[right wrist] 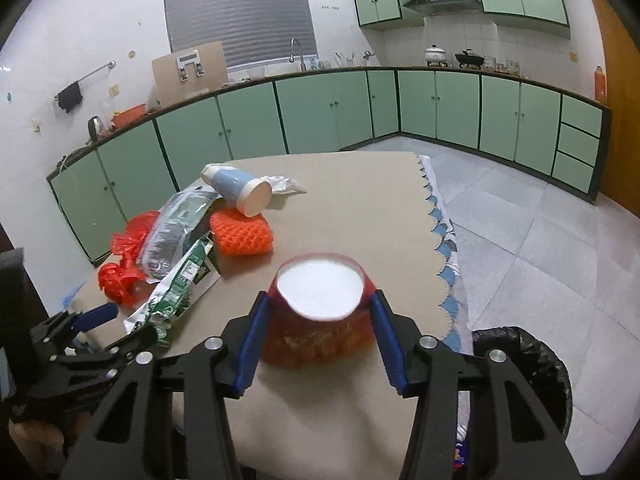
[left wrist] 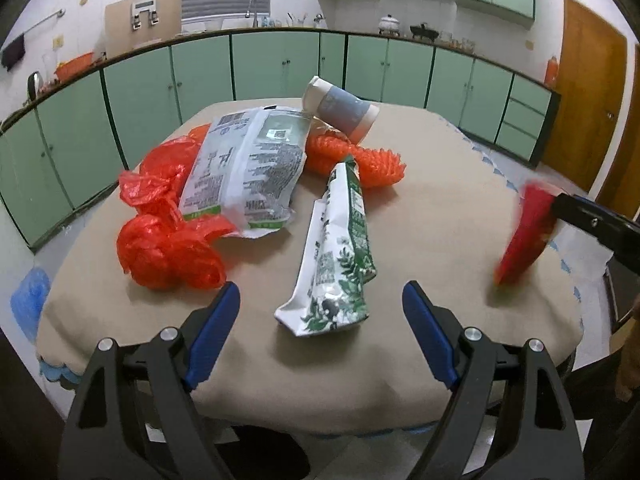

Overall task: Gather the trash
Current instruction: 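Grasp the red paper cup with the right gripper while the left grasps the white-green tube, then carry the cup and tube over the black bin and open both grippers, then move both open grippers back over the table, then grasp the red plastic bag with the left gripper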

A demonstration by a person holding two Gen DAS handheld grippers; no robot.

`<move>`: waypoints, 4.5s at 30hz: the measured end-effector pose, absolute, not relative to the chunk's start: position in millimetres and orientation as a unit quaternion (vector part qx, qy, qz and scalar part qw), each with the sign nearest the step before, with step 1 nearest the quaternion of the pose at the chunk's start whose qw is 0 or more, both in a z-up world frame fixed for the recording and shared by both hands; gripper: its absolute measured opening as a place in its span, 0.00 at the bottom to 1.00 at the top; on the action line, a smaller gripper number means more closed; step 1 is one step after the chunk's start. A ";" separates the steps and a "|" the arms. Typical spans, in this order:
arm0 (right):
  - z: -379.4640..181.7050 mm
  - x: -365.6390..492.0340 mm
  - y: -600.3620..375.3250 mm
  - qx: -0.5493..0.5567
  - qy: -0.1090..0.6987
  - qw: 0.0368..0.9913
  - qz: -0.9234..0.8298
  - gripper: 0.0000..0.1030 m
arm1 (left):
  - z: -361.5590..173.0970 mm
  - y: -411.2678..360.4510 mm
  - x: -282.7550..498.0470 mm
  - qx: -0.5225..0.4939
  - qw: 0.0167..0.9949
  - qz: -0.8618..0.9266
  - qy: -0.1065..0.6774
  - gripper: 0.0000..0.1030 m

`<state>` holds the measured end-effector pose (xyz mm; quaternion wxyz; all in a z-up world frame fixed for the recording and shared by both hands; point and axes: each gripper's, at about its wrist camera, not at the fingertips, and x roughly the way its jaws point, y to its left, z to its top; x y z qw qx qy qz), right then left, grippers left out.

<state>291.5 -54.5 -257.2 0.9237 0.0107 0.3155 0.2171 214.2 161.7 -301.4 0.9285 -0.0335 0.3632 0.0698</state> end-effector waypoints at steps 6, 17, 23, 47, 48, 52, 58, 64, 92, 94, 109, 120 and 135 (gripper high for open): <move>-265.1 293.9 -60.0 0.020 0.330 0.918 0.220 0.26 | -318.1 158.2 234.9 -0.019 0.909 0.078 0.408 0.69; -274.5 289.2 -56.2 0.024 0.338 0.914 0.223 0.49 | -284.5 160.3 216.0 -0.055 0.932 0.048 0.354 0.45; -277.4 291.1 -45.9 0.003 0.348 0.914 0.211 0.77 | -270.9 157.7 201.9 -0.058 0.935 0.041 0.346 0.45; -288.1 343.6 -13.6 -0.107 0.411 0.866 0.263 0.75 | -251.4 157.0 203.1 -0.053 0.940 0.024 0.336 0.45; -284.9 341.4 -16.7 -0.103 0.408 0.868 0.263 0.74 | -249.5 154.7 202.9 -0.052 0.941 0.022 0.334 0.45; -263.6 325.3 -37.4 -0.080 0.393 0.879 0.257 0.74 | -238.8 142.9 201.0 -0.048 0.945 0.009 0.324 0.45; -224.7 302.4 -85.4 -0.047 0.364 0.902 0.228 0.74 | -222.4 102.4 207.0 -0.032 0.948 -0.043 0.313 0.44; -208.7 287.8 -160.4 -0.027 0.351 0.921 0.164 0.74 | -211.7 25.7 225.7 0.000 0.945 -0.127 0.303 0.44; -361.0 350.8 -332.2 0.133 0.490 0.861 0.023 0.90 | -359.1 -161.0 338.5 0.079 0.878 -0.243 0.405 0.72; -351.1 348.8 -325.9 0.128 0.479 0.868 0.023 0.90 | -349.3 -148.4 333.8 0.073 0.880 -0.232 0.409 0.72; -213.6 297.9 -112.0 0.033 0.388 0.888 0.244 0.90 | -240.3 131.5 187.9 -0.024 0.925 0.098 0.365 0.84; -198.3 298.9 53.0 -0.017 0.385 0.866 0.320 0.83 | -237.0 236.3 179.3 -0.051 0.923 0.151 0.350 0.85; -221.1 325.6 90.7 -0.015 0.402 0.857 0.321 0.83 | -302.3 282.1 232.3 -0.080 0.899 0.121 0.412 0.66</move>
